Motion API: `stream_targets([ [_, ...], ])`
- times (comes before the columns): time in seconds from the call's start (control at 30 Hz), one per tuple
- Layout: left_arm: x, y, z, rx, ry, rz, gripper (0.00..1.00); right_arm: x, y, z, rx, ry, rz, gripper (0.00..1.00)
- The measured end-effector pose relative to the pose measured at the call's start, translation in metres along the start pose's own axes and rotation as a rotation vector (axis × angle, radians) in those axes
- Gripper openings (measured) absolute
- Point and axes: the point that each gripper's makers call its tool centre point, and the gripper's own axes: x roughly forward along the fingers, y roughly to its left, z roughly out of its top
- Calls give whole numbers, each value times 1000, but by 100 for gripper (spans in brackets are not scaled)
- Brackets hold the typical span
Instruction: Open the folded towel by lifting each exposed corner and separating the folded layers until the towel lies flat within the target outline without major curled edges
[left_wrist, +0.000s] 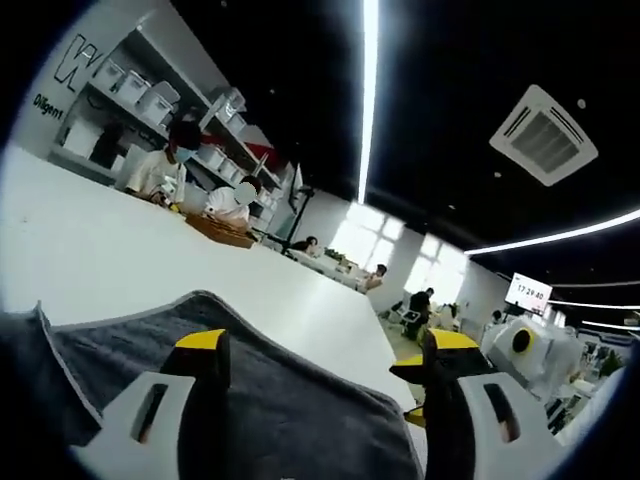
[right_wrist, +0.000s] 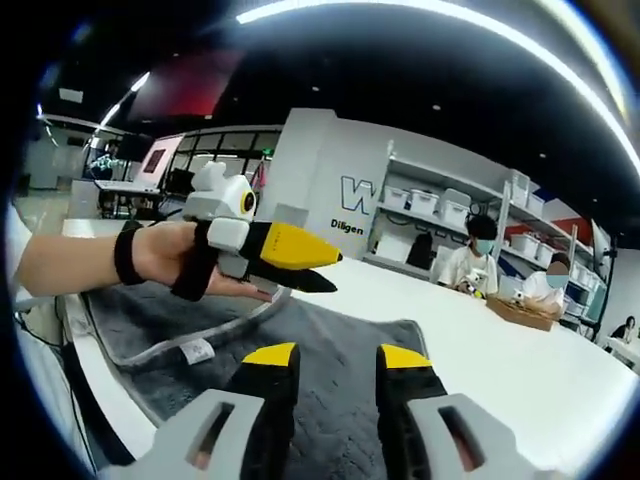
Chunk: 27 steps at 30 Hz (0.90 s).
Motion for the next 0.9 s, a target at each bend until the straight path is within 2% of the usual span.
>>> stream_targets([
  [0.13, -11, -3, -4, 27, 17, 9, 76, 2, 9, 3, -2, -7, 33, 28],
  [0.23, -20, -4, -8, 117, 28, 27, 77, 2, 12, 3, -1, -7, 42, 29],
  [0.3, -26, -9, -16, 148, 65, 21, 78, 3, 12, 2, -3, -8, 38, 29],
  [0.37, -30, -11, -16, 178, 61, 37, 78, 4, 14, 0, 1, -6, 46, 28],
  [0.47, -37, -22, -15, 224, 52, 27, 77, 5, 18, -3, 12, -7, 55, 28],
  [0.73, -63, -39, -14, 244, 58, 18, 77, 5, 31, -1, 0, -15, 78, 28],
  [0.9, -88, -46, -6, 261, 21, 30, 77, 7, 40, 5, -11, -23, 96, 29],
])
